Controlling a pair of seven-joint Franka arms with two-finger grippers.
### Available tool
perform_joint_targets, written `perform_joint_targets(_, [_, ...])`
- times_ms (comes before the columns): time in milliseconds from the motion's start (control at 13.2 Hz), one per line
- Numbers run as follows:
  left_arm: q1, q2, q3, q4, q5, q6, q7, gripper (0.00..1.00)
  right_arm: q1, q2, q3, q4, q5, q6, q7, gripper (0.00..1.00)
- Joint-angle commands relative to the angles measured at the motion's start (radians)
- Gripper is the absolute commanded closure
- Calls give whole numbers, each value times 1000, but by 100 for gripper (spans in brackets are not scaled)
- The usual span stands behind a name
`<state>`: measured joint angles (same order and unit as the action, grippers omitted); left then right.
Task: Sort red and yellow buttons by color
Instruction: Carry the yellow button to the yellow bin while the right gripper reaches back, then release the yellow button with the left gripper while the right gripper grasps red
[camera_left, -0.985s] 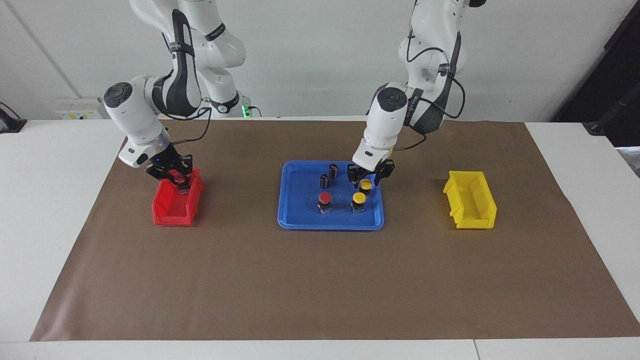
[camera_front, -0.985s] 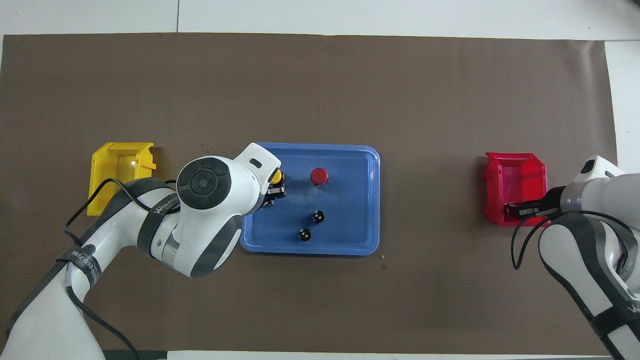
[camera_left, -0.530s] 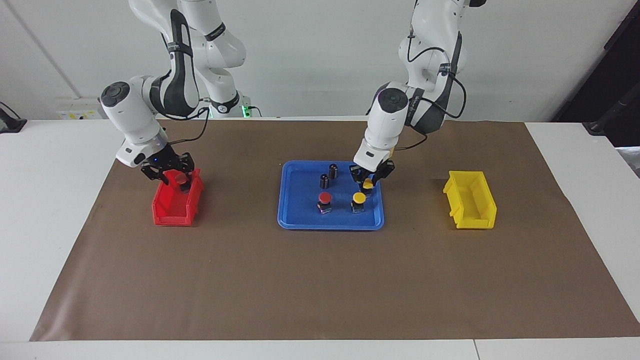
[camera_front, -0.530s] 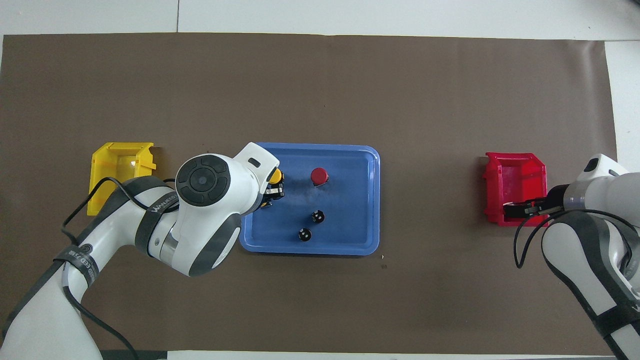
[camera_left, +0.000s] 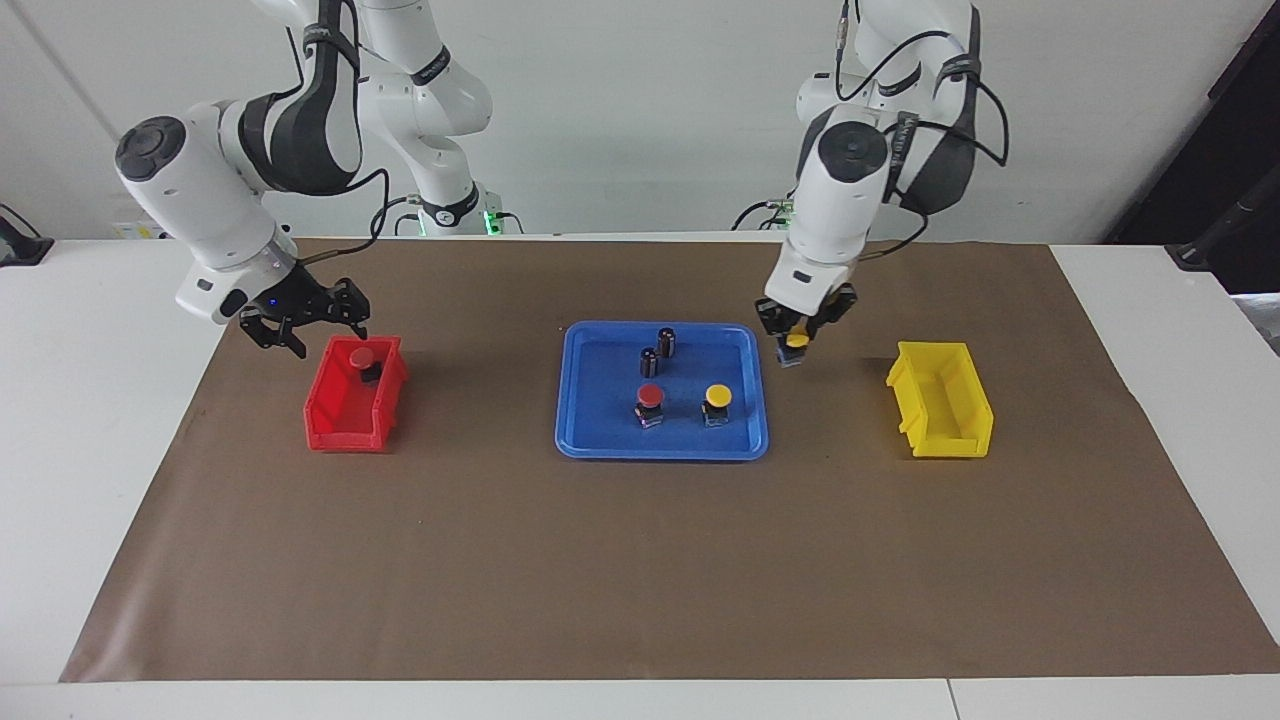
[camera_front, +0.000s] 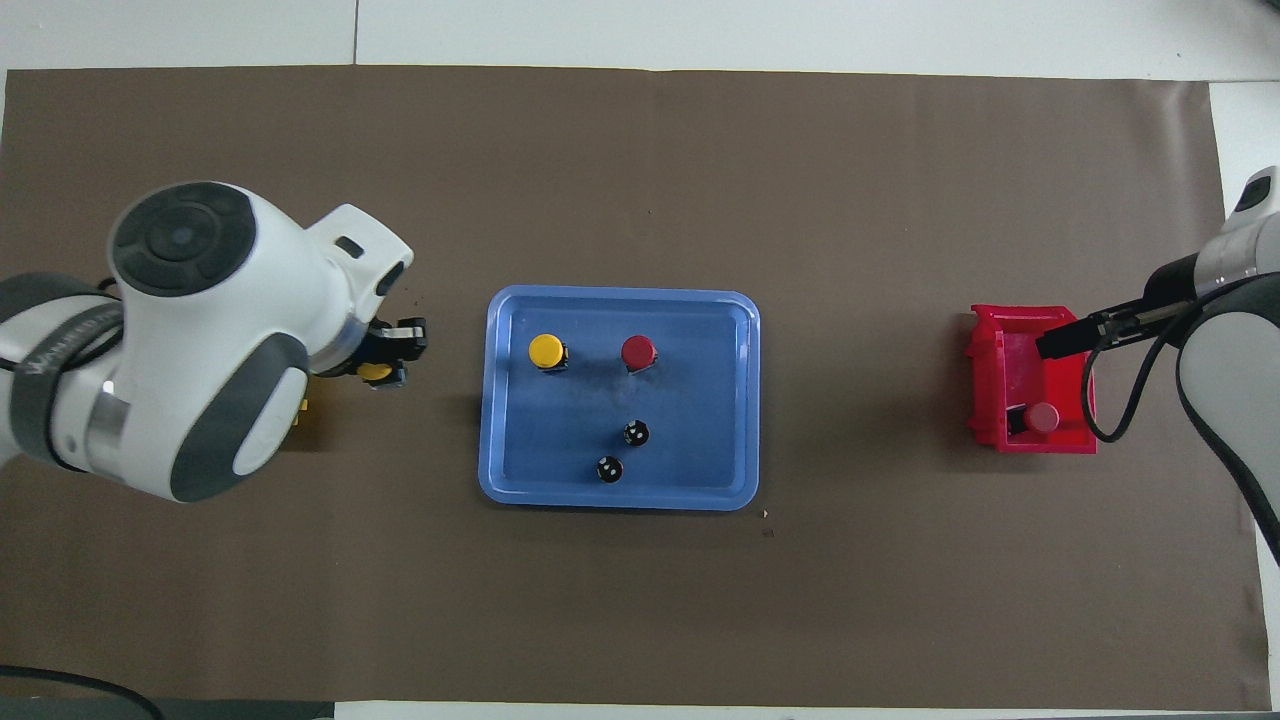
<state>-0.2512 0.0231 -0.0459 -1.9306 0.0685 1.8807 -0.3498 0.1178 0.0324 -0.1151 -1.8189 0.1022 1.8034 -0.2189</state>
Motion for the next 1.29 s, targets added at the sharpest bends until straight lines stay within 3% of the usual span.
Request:
perform_joint_targets(0, [175,-17,-6,11,17,4,206,96,245,139,5,183,11,17,383,9])
perform_joint_targets(152, [252,-20,-8,-16,16,79,294,96,399,254,5,284,5,77,623,9])
perform_joint_targets(303, [279,-40,-8,-108,14,155,318,96,474,360,5,389,-6,77,711,9])
perform_joint_targets(606, [277,-45,-8,-163,11,172,318,96,569,450,5,362,-24,232,820,14])
perform_joint_targets(833, [276,-43,-9,-241,11,259,316,96,579,443,6,262,-29,303,816,19])
perform_joint_targets(985, [277,-29,-8,-248,-15,282,314,88,579,429,5,231,-30,317,808,19])
perform_joint_targets(1061, [277,-29,-8,-248,-32,284,316,79,579,428,5,221,-30,318,796,19])
perform_joint_targets(1212, [273,-29,-8,-267,-36,285,314,78,577,409,6,161,-30,350,790,21])
